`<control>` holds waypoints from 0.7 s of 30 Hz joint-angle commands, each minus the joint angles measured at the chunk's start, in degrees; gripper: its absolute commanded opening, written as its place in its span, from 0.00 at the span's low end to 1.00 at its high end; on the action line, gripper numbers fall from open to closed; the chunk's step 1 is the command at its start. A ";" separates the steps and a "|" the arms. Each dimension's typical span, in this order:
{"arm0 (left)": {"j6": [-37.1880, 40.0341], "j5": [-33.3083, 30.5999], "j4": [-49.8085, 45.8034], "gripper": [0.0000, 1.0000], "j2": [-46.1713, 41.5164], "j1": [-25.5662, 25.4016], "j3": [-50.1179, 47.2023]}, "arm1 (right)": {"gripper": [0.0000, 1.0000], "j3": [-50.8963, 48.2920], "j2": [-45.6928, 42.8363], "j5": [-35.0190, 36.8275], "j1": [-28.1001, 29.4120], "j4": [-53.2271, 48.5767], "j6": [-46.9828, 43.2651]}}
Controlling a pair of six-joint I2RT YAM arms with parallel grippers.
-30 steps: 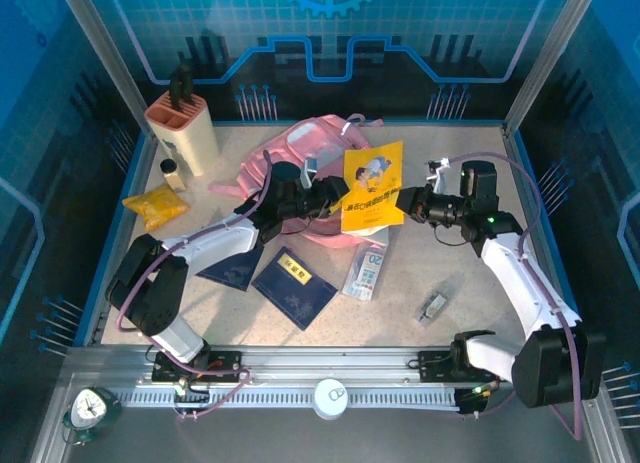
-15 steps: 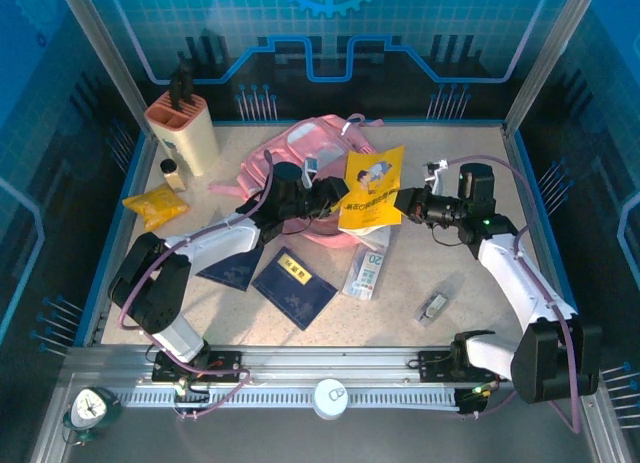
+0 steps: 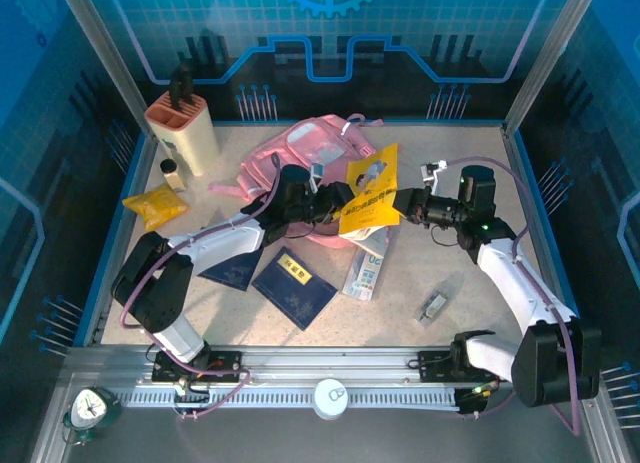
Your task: Pack the student bag
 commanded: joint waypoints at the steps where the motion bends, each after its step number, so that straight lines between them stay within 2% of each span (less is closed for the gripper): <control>1: -2.55 1.56 4.07 0.47 -0.08 -0.37 1.27 | 0.00 -1.47 -0.41 -3.52 0.81 6.11 1.71; 6: -3.26 1.12 5.61 0.48 -2.23 -0.36 0.25 | 0.00 -3.98 0.92 -3.92 -0.57 6.26 0.69; 9: -3.87 0.94 6.63 0.47 -3.95 -0.41 -0.41 | 0.00 -3.10 1.07 -2.06 -1.15 -0.34 -3.88; 21: -2.78 0.65 5.18 0.11 -6.76 -0.53 0.10 | 0.00 -2.49 3.77 -0.30 -1.11 -3.19 -6.92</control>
